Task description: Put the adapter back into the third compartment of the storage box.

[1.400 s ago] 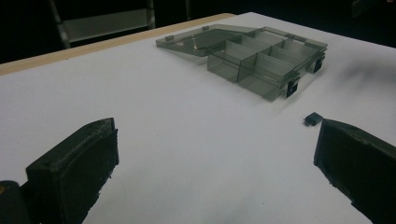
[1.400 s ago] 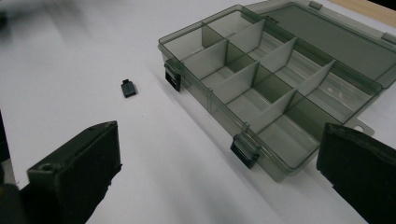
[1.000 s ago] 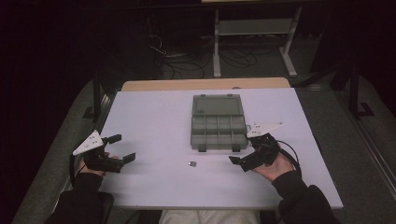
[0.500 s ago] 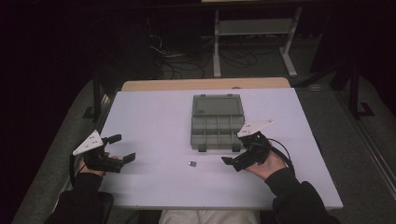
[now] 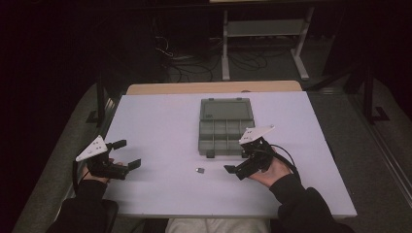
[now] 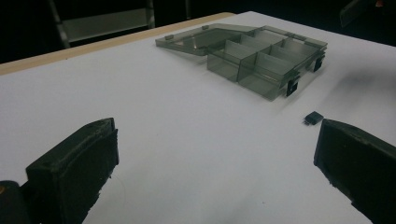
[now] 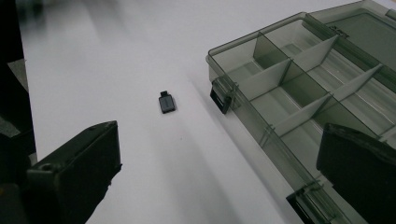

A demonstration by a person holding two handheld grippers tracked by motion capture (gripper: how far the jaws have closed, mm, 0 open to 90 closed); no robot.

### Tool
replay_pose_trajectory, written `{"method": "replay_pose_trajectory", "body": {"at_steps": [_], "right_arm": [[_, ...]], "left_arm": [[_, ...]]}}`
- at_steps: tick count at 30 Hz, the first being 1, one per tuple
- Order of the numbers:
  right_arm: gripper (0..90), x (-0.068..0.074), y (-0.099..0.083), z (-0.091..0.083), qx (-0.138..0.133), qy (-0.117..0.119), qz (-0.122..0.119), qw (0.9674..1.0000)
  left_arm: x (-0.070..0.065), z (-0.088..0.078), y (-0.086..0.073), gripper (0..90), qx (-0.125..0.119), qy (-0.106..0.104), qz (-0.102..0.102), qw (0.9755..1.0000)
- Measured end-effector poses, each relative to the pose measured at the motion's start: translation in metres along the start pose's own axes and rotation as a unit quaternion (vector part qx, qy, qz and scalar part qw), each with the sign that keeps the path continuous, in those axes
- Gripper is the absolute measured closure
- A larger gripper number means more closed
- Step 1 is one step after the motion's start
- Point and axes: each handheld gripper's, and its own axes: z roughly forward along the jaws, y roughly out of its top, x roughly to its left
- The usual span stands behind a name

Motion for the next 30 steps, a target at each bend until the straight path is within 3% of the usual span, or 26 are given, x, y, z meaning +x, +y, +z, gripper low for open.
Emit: {"method": "replay_pose_trajectory", "body": {"at_steps": [14,30], "right_arm": [[0.0,0.009,0.007,0.014,0.015,0.012,-0.014,0.9997],[0.0,0.026,0.021,0.037,0.041,0.034,-0.047,0.9974]], "left_arm": [[0.000,0.000,0.000,0.0,0.000,-0.001,0.000,1.0000],[0.000,0.000,0.000,0.0,-0.001,-0.003,0.000,1.0000]]}}
